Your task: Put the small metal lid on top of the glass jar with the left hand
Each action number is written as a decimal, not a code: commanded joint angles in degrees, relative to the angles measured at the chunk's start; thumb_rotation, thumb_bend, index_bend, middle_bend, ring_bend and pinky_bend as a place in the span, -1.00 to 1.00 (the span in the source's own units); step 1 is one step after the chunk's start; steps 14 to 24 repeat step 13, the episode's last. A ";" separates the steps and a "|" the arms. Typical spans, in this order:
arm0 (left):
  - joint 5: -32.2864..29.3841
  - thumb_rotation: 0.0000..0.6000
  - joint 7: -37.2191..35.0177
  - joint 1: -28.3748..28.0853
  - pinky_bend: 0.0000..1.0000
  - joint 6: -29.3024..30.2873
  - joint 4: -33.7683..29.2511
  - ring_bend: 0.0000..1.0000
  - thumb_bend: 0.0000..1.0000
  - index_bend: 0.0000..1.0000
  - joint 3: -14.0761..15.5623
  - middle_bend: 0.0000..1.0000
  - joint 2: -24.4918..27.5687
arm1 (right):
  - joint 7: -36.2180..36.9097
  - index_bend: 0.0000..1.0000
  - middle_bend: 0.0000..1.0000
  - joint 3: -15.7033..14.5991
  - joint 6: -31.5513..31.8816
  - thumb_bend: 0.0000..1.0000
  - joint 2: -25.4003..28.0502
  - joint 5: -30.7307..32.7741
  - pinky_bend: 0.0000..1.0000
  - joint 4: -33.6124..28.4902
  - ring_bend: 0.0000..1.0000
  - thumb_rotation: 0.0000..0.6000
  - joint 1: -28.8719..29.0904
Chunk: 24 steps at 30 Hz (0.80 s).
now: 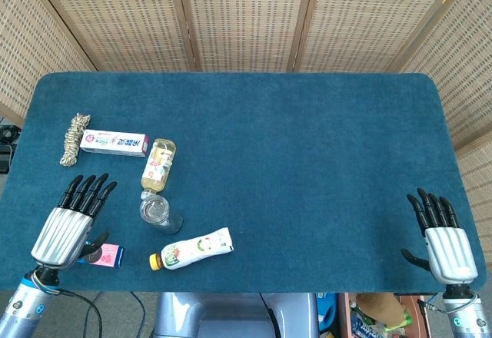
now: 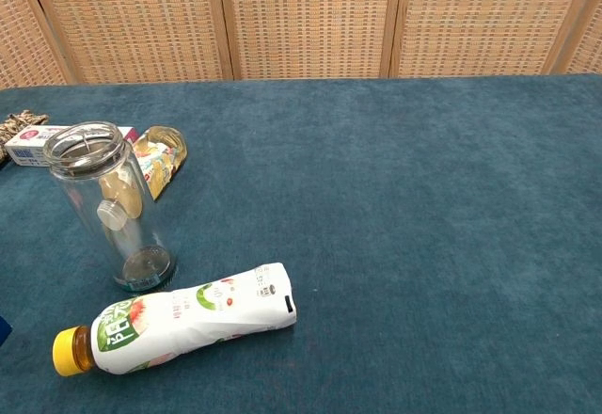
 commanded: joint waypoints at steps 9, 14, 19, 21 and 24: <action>-4.62 1.00 0.29 3.86 -1.00 2.66 6.28 -1.00 -0.59 -1.00 0.06 -1.00 -2.84 | 0.19 -1.00 -1.00 0.33 0.24 -0.95 -0.45 0.09 -0.98 0.45 -1.00 1.00 0.05; -4.72 1.00 -0.18 4.37 -1.00 2.86 6.82 -1.00 -0.59 -1.00 0.04 -1.00 -2.52 | 0.33 -1.00 -1.00 0.41 0.07 -0.95 -0.46 0.36 -0.98 0.67 -1.00 1.00 0.07; -4.72 1.00 -0.18 4.37 -1.00 2.86 6.82 -1.00 -0.59 -1.00 0.04 -1.00 -2.52 | 0.33 -1.00 -1.00 0.41 0.07 -0.95 -0.46 0.36 -0.98 0.67 -1.00 1.00 0.07; -4.72 1.00 -0.18 4.37 -1.00 2.86 6.82 -1.00 -0.59 -1.00 0.04 -1.00 -2.52 | 0.33 -1.00 -1.00 0.41 0.07 -0.95 -0.46 0.36 -0.98 0.67 -1.00 1.00 0.07; -4.72 1.00 -0.18 4.37 -1.00 2.86 6.82 -1.00 -0.59 -1.00 0.04 -1.00 -2.52 | 0.33 -1.00 -1.00 0.41 0.07 -0.95 -0.46 0.36 -0.98 0.67 -1.00 1.00 0.07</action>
